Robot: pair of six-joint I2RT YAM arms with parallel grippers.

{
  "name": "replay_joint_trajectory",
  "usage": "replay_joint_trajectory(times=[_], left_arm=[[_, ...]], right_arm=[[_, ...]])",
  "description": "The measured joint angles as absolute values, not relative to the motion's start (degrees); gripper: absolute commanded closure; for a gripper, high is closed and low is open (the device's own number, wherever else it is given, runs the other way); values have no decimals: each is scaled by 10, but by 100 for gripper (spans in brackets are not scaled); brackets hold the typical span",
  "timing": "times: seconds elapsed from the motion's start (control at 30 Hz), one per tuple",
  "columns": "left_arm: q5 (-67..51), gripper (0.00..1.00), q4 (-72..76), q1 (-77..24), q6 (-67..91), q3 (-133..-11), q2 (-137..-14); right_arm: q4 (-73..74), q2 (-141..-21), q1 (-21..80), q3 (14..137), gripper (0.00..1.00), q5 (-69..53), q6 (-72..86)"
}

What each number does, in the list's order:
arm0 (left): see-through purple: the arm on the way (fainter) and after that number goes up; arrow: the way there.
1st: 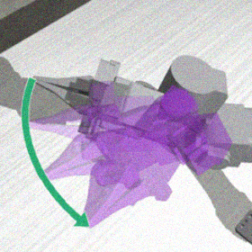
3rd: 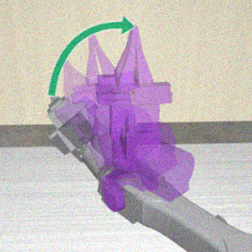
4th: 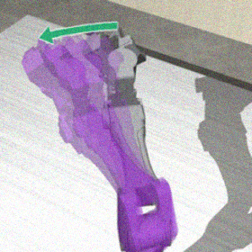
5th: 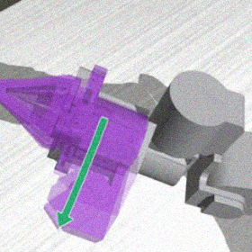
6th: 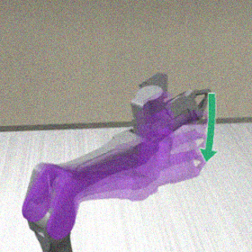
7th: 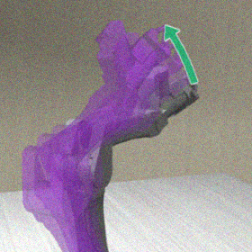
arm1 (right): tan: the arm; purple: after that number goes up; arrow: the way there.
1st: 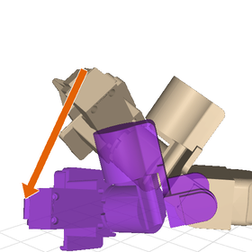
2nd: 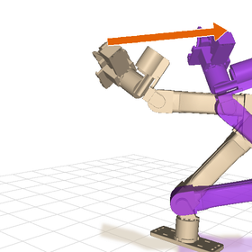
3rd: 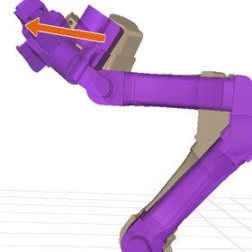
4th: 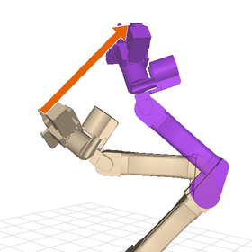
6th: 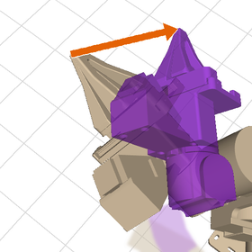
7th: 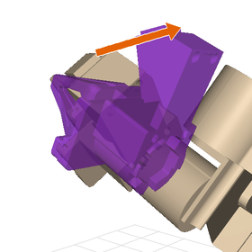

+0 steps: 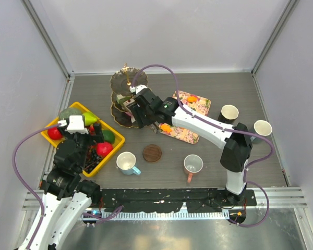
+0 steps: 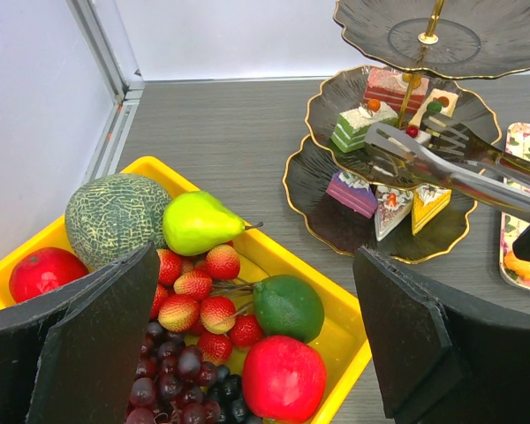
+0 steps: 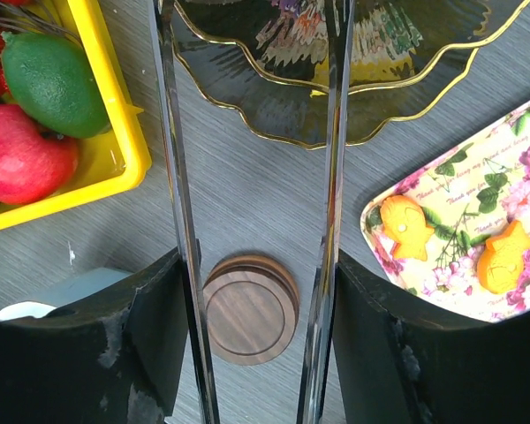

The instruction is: Serve the afternoon tea

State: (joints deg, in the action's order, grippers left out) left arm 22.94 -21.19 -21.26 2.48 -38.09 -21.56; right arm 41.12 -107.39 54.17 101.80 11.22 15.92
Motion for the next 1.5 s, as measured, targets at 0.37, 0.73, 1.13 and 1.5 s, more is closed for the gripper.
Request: replay_joint_trajectory(times=[0.37, 0.73, 1.13, 1.5], left_arm=[[229, 1, -212, -213, 25, -381, -216], [229, 1, -212, -213, 25, -381, -216], [229, 1, -212, -213, 25, -381, -216], [229, 1, -212, -213, 25, -381, -216]], right_arm=[[409, -1079, 542, 1018, 32, 112, 161], [409, -1052, 542, 1010, 34, 116, 157], [407, -1029, 542, 959, 39, 126, 156], [408, -1010, 542, 931, 40, 134, 154]])
